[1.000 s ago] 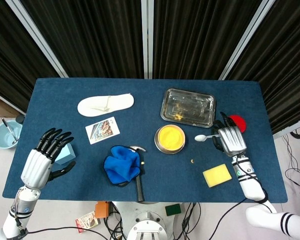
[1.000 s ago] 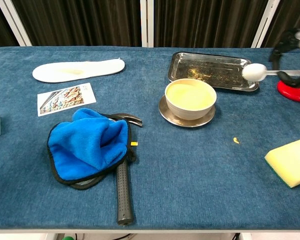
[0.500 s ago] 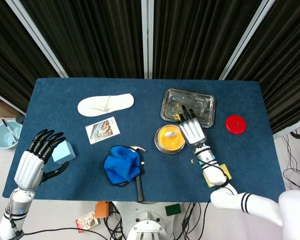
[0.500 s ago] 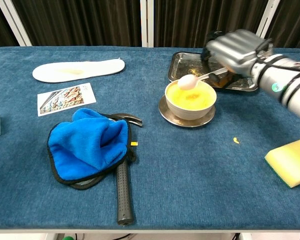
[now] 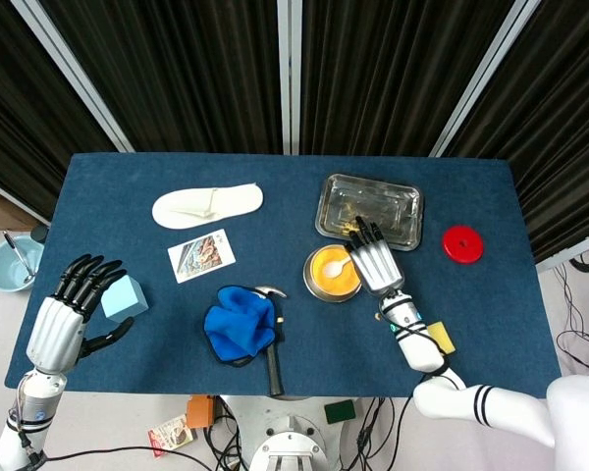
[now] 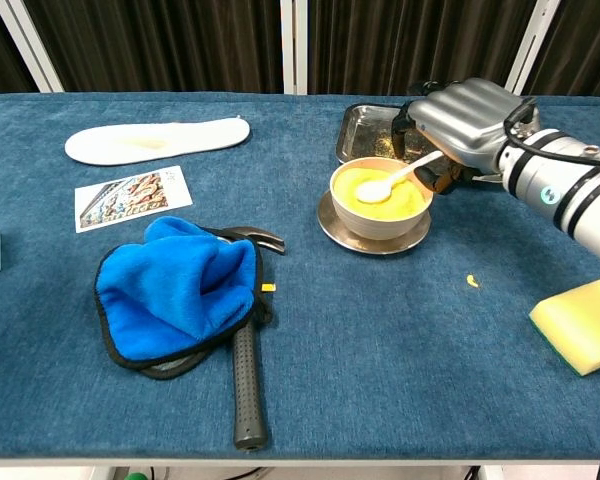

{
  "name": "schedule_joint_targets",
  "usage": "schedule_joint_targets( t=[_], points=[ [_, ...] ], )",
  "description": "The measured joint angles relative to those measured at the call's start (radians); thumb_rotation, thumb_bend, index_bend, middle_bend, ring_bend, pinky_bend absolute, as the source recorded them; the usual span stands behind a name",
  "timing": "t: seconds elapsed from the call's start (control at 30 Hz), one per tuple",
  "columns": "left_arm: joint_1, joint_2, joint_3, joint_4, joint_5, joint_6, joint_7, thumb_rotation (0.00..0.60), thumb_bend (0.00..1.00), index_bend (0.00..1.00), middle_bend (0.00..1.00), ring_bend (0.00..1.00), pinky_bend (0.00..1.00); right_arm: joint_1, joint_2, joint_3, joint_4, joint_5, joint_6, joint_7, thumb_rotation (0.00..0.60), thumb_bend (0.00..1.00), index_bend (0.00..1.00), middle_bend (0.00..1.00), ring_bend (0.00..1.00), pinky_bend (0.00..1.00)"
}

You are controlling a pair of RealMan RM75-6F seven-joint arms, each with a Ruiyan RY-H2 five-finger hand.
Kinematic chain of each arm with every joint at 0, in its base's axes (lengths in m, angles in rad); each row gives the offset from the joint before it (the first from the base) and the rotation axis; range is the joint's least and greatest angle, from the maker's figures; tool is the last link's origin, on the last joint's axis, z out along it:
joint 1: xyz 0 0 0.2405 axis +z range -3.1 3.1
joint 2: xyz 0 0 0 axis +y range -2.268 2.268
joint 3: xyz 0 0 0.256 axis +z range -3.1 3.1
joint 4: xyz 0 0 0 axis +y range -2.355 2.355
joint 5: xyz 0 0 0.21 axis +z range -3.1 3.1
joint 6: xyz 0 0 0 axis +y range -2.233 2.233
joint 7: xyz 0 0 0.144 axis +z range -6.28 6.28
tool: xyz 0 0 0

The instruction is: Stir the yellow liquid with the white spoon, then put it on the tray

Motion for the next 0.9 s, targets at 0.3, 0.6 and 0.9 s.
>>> schedule_joint_targets(
  t=[0.3,0.6,0.9],
  points=[
    [0.003,0.010,0.003,-0.019,0.003,-0.002,0.018,0.600,0.17,0.18,0.17,0.11,0.12,-0.010,0.096,-0.001,-0.100,-0.011,-0.002,0.038,0.600,0.35,0.41,0.23,0.04,0.17],
    [0.008,0.012,0.005,-0.029,-0.002,-0.005,0.027,0.600,0.17,0.18,0.17,0.11,0.12,0.070,0.153,-0.017,-0.070,-0.011,-0.130,-0.046,0.600,0.36,0.44,0.23,0.04,0.14],
    [0.017,0.011,0.004,-0.022,-0.015,-0.003,0.018,0.600,0.17,0.18,0.17,0.11,0.12,0.147,0.134,-0.031,0.013,-0.009,-0.230,-0.024,0.600,0.40,0.46,0.23,0.04,0.12]
  ],
)
